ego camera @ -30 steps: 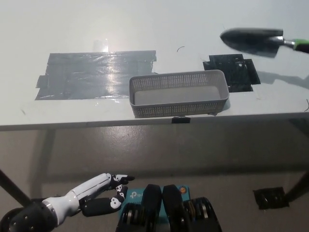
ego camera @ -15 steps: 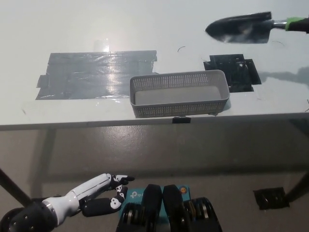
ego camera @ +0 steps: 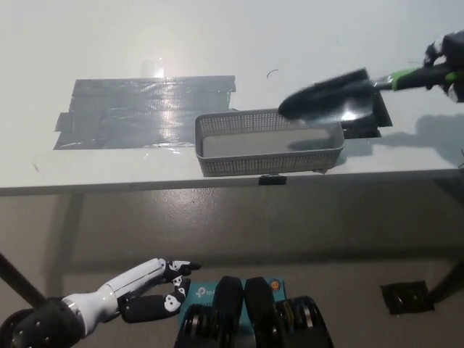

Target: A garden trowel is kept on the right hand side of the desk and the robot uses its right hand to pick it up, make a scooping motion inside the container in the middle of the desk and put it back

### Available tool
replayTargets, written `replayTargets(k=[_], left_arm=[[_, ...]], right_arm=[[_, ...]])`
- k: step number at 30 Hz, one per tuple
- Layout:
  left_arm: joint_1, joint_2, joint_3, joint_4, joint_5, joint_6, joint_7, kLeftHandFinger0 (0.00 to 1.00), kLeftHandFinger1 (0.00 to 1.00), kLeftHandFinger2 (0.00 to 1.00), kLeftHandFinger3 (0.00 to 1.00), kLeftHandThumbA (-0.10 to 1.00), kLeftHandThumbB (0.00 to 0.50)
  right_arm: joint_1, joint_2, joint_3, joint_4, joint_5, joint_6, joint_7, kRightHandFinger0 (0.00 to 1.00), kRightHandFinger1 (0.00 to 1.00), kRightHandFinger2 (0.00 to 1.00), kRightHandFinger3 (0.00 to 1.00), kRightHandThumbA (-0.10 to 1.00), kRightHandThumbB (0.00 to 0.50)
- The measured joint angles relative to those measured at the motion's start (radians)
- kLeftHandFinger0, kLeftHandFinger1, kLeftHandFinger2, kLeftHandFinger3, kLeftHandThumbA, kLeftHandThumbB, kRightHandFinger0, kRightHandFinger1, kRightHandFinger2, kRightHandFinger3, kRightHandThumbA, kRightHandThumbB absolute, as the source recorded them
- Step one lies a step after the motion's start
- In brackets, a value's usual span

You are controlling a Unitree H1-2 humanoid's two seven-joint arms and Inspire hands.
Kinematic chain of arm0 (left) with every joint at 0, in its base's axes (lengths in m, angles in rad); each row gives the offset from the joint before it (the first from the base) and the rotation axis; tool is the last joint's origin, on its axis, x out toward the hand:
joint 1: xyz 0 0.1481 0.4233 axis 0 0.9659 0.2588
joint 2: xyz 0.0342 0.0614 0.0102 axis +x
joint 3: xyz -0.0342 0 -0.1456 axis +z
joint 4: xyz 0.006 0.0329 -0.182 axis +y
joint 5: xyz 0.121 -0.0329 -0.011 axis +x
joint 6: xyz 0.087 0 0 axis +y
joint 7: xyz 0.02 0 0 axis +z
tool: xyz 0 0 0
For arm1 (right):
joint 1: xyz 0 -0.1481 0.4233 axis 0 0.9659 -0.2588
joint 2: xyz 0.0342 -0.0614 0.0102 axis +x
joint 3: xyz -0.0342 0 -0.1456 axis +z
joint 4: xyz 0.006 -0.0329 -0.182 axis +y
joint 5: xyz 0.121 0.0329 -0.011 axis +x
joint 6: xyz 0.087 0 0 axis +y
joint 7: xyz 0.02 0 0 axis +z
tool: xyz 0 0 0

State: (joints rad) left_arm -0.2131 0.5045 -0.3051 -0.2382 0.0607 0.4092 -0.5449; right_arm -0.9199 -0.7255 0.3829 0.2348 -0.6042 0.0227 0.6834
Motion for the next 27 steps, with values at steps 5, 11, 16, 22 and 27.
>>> replayTargets(k=[5, 11, 16, 22, 27], left_arm=[[-0.006, 0.000, -0.001, 0.000, 0.000, 0.002, -0.006, 1.00, 1.00, 1.00, 1.00, 1.00, 0.330], [-0.008, 0.002, -0.005, -0.002, 0.002, 0.011, -0.015, 1.00, 1.00, 1.00, 1.00, 1.00, 0.346], [-0.010, 0.002, -0.007, -0.005, 0.004, 0.022, -0.024, 1.00, 1.00, 1.00, 1.00, 1.00, 0.340], [-0.010, 0.004, -0.009, -0.014, 0.007, 0.031, -0.029, 1.00, 1.00, 1.00, 1.00, 1.00, 0.370], [-0.014, 0.008, -0.015, -0.032, 0.018, 0.038, -0.034, 1.00, 1.00, 1.00, 1.00, 1.00, 0.410]], right_arm=[[0.006, 0.001, 0.039, -0.011, -0.024, 0.045, 0.065, 0.12, 0.40, 0.44, 0.58, -0.10, 0.008], [0.005, 0.004, 0.057, 0.041, -0.054, 0.086, 0.103, 0.08, 0.34, 0.35, 0.46, -0.10, 0.000], [-0.005, 0.021, 0.078, 0.122, -0.080, 0.103, 0.108, 0.62, 0.86, 0.78, 0.61, -0.10, 0.000], [-0.032, 0.032, 0.111, 0.146, -0.114, 0.128, 0.126, 0.66, 0.85, 0.81, 0.70, -0.10, 0.000], [-0.074, 0.041, 0.146, 0.126, -0.149, 0.141, 0.158, 0.39, 0.58, 0.58, 0.57, -0.10, 0.002]])
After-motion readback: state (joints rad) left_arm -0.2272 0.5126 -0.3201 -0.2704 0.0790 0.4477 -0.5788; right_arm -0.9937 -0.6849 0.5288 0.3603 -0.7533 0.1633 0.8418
